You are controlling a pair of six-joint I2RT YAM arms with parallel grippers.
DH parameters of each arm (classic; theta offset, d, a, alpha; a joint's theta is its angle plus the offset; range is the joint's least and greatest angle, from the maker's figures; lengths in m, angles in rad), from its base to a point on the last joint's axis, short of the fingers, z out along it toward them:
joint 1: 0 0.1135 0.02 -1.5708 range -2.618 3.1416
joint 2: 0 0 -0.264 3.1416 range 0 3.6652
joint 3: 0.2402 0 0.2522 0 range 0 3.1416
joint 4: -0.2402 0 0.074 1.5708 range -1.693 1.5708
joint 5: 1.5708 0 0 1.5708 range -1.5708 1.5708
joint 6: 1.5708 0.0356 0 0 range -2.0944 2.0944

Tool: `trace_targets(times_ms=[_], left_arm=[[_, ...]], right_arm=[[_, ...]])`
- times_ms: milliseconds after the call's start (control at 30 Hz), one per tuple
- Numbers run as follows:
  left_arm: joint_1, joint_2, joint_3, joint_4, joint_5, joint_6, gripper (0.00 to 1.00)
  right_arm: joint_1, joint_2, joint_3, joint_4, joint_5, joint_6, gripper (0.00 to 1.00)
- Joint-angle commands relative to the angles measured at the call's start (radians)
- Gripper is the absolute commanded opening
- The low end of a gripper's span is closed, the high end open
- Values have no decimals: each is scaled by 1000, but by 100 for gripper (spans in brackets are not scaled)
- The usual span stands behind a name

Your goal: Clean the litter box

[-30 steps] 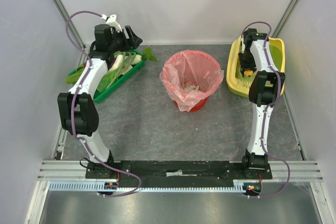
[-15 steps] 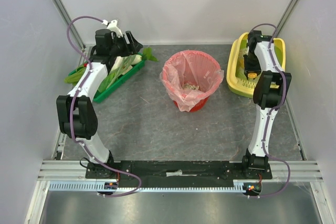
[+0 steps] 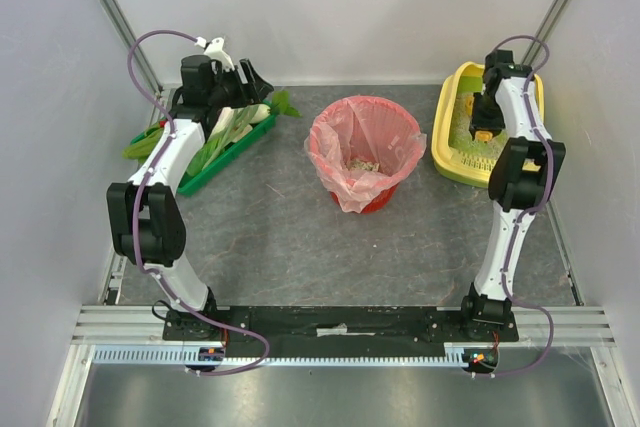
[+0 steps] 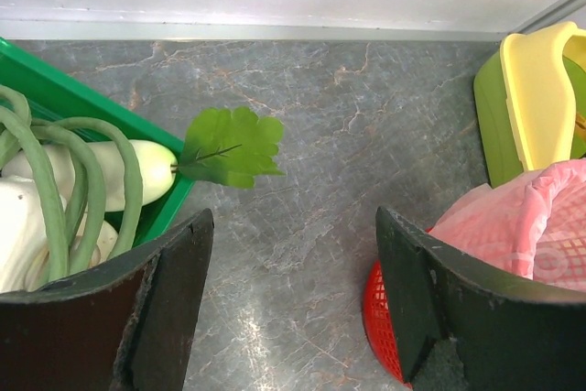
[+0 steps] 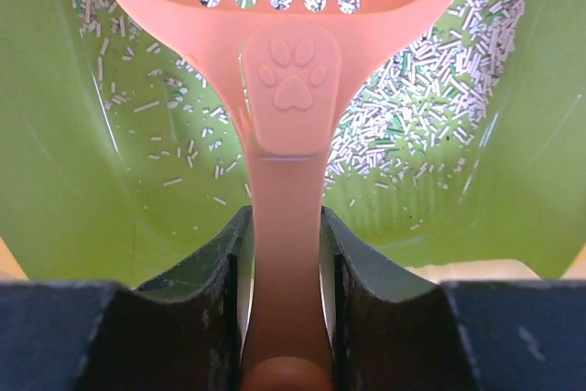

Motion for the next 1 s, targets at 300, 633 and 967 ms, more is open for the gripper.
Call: trace_targets(times_ms=[300, 633, 967], left_arm=[[-3, -94, -88, 44, -41, 58, 78], [-2, -62, -114, 68, -43, 64, 78], [12, -29, -94, 70, -36, 64, 78]], right_arm=[[-139, -110, -96, 92, -258, 110, 0], [-141, -189, -92, 89, -270, 72, 0], [-55, -122, -58, 109, -156, 54, 0]])
